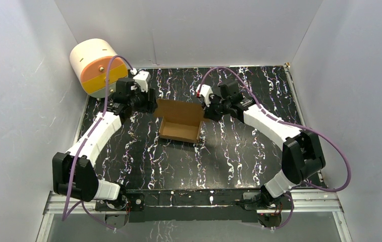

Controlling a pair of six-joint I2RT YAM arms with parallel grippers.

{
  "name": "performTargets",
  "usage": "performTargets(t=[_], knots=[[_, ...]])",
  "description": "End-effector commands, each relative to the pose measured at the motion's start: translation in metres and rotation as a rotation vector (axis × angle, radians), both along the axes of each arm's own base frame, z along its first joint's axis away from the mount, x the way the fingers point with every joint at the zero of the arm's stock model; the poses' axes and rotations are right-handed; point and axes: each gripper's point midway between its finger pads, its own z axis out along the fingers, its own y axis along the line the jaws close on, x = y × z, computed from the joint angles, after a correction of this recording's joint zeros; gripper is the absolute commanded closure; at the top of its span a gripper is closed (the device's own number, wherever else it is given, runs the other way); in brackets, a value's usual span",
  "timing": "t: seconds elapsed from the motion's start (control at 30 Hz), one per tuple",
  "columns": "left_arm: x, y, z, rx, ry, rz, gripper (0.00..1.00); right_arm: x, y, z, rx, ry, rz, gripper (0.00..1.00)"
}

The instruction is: Fold the paper box

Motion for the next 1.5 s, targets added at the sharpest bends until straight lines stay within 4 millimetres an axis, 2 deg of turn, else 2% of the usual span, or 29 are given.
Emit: performTargets(t=[0.0,0.13,0.37,0.57,0.7,0.87,1.17,1.47], knots=[[-0.003,-0.004,0.007,-0.018,-0.006,-0.065,0.43,0.006,0.010,0.017,0.040,-0.034,0.055,0.96],[-0.014,-0.014,0.000,-0.059,0.013,-0.122,0.43,0.006,0.011,0.010,0.037,-0.015,0.060,0.94],[-0.010,-0.023,-0.007,-0.058,0.034,-0.199,0.43,0.004,0.014,0.004,0.037,0.002,0.078,0.94],[-0.013,-0.015,-0.031,-0.007,0.083,-0.187,0.44,0.003,0.013,0.004,0.037,-0.002,0.079,0.93],[-0.014,-0.018,-0.033,-0.015,0.089,-0.202,0.52,0.005,0.014,0.006,0.040,-0.003,0.078,0.93],[-0.018,-0.023,-0.037,-0.036,0.117,-0.229,0.69,0.008,0.013,0.005,0.034,0.012,0.033,0.92],[-0.023,-0.026,-0.021,-0.114,0.125,-0.132,0.79,0.027,0.007,0.012,0.072,0.010,-0.195,0.92],[-0.024,-0.030,-0.025,-0.170,0.141,0.067,0.84,0.034,0.007,0.024,0.131,0.027,-0.470,0.93]])
